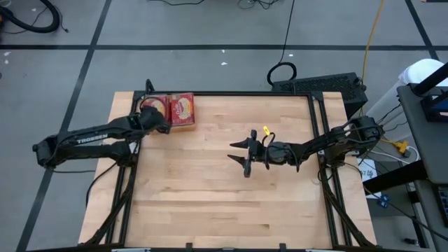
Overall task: Sort popcorn bags into baskets
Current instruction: Put the red popcorn bag into the orange bin, then return to Home Position
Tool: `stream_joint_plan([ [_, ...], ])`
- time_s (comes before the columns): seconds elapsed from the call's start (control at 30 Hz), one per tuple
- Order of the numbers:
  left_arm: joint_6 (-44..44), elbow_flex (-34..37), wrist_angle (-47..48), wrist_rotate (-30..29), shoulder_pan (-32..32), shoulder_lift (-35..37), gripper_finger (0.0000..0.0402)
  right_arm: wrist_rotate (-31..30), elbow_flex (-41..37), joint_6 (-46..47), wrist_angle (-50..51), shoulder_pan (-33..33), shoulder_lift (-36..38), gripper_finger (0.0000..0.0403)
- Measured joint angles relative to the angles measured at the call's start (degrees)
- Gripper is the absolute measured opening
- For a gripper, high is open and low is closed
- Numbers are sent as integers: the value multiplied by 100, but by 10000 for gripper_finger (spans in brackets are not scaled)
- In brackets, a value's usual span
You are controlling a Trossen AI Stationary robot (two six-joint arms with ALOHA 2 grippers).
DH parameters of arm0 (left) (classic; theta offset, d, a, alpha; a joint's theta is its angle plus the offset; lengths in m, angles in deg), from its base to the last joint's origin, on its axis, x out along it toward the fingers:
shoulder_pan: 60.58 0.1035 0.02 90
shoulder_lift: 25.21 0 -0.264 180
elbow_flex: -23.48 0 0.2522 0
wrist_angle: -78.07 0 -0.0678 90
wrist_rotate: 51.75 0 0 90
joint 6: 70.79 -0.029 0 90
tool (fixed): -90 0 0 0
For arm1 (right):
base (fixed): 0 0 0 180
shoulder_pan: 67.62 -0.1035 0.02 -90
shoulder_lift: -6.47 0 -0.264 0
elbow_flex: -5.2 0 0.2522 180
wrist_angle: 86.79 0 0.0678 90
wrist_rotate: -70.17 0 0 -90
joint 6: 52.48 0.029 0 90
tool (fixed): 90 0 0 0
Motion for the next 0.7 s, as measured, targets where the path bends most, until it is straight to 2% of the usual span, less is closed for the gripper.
stream_joint_plan([
  [0.17,-386,0,-274,252,-328,646,27,296,0,-152,1,2,10,204],
  [0.3,-683,24,-639,537,-951,1350,19,462,0,-347,1,2,12,184],
  [0.5,-1197,149,-1047,587,-2274,2149,4,464,0,-614,249,2,254,116],
  [0.7,-1527,496,-1609,284,-3615,2381,10,467,0,-857,1458,54,1023,35],
])
